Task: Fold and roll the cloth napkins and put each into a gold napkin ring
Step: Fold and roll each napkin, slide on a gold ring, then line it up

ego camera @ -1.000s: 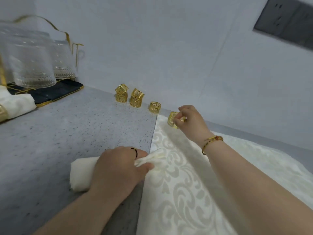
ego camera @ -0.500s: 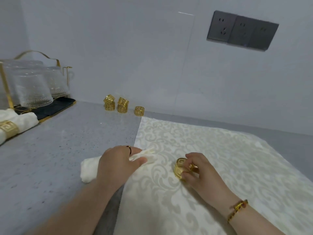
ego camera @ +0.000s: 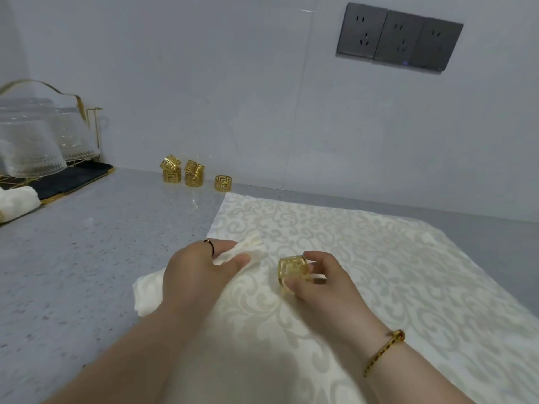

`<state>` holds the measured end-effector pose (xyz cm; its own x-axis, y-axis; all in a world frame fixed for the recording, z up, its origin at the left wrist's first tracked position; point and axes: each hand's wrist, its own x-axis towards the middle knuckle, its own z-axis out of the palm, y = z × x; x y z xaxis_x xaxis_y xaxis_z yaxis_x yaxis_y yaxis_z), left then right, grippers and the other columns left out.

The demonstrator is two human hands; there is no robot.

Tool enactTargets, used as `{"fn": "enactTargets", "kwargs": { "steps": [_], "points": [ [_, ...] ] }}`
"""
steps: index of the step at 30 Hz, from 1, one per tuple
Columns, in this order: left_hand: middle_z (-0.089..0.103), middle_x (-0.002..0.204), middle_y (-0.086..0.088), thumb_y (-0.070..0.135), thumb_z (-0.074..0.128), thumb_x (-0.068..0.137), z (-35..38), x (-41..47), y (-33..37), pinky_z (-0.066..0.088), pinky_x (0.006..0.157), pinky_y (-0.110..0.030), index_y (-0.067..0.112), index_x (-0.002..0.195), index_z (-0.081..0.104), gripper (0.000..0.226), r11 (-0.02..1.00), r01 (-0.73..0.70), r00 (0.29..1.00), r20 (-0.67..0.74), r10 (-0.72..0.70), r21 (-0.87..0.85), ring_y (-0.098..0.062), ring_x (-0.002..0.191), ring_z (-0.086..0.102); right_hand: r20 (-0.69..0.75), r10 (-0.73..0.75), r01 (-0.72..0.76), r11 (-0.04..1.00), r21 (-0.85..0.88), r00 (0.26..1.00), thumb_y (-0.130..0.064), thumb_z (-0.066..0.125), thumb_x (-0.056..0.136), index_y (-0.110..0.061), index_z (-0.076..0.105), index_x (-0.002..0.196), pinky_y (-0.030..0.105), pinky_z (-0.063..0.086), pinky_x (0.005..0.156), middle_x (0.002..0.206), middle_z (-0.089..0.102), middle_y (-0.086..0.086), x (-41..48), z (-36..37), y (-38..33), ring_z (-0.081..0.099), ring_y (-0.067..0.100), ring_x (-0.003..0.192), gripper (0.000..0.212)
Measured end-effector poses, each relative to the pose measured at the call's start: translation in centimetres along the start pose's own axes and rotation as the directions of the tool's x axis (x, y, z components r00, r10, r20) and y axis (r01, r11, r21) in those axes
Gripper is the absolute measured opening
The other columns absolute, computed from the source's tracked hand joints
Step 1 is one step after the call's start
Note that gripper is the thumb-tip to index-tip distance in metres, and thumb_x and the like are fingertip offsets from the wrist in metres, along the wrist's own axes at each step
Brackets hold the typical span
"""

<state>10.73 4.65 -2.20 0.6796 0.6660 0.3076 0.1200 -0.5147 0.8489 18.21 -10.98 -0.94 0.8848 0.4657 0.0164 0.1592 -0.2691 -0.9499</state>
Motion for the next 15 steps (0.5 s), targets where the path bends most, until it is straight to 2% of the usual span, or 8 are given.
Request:
{"fn": "enactTargets", "kwargs": {
  "steps": [2, 5, 8, 11, 15],
  "points": [
    [0.058, 0.088, 0.023, 0.033, 0.073, 0.074, 0.4, -0.6, 0.2, 0.040, 0.084, -0.017, 0.030, 0.093, 0.069, 0.020, 0.998, -0.050, 0.999, 0.004, 0.051, -0.022, -0.004, 0.096, 0.053, 0.050, 0.056, -0.068, 0.957, 0.284, 0.997, -0.005, 0.068, 0.078, -0.010, 0.054, 0.113, 0.021, 0.052, 0.074, 0.095, 0.060, -0.001, -0.2, 0.2, -0.1, 0.060, 0.011, 0.077, 0.038],
    [0.058, 0.086, 0.023, 0.029, 0.076, 0.070, 0.6, -0.7, 0.6, 0.037, 0.083, -0.014, 0.033, 0.089, 0.068, 0.021, 0.994, -0.095, 0.995, 0.025, 0.096, -0.052, -0.001, 0.091, 0.053, 0.087, 0.039, -0.075, 0.881, 0.466, 0.995, -0.003, 0.068, 0.076, -0.010, 0.058, 0.104, 0.022, 0.054, 0.075, 0.102, 0.064, 0.007, -0.7, 1.1, -0.1, 0.064, 0.013, 0.082, 0.031],
    [0.060, 0.083, 0.023, 0.023, 0.078, 0.068, 0.7, -0.9, 0.8, 0.037, 0.077, -0.008, 0.043, 0.072, 0.061, 0.026, 0.988, -0.120, 0.988, 0.088, 0.128, -0.092, 0.003, 0.086, 0.056, 0.051, -0.013, -0.011, 0.894, 0.448, 0.999, -0.006, 0.070, 0.075, -0.013, 0.058, 0.103, 0.028, 0.053, 0.083, 0.103, 0.064, 0.001, -0.6, 1.3, 0.2, 0.065, 0.011, 0.084, 0.032],
    [0.064, 0.086, 0.017, 0.022, 0.077, 0.069, 0.7, -1.1, 0.8, 0.038, 0.075, -0.005, 0.039, 0.074, 0.065, 0.021, 0.988, -0.137, 0.976, 0.158, 0.147, -0.076, 0.001, 0.089, 0.057, 0.034, -0.030, 0.014, 0.915, 0.404, 0.999, -0.007, 0.071, 0.075, -0.015, 0.058, 0.105, 0.030, 0.053, 0.086, 0.104, 0.063, -0.001, -0.6, 1.1, 0.3, 0.065, 0.008, 0.083, 0.034],
    [0.064, 0.075, 0.026, 0.022, 0.079, 0.066, 0.5, -1.1, 0.9, 0.036, 0.071, 0.002, 0.054, 0.055, 0.060, 0.039, 0.983, -0.168, 0.970, 0.165, 0.179, -0.077, 0.008, 0.085, 0.057, 0.047, -0.052, 0.031, 0.928, 0.370, 0.998, -0.013, 0.077, 0.071, -0.015, 0.057, 0.107, 0.029, 0.052, 0.086, 0.104, 0.061, -0.001, -0.5, 1.0, 0.3, 0.064, 0.005, 0.079, 0.041]
  ]
}}
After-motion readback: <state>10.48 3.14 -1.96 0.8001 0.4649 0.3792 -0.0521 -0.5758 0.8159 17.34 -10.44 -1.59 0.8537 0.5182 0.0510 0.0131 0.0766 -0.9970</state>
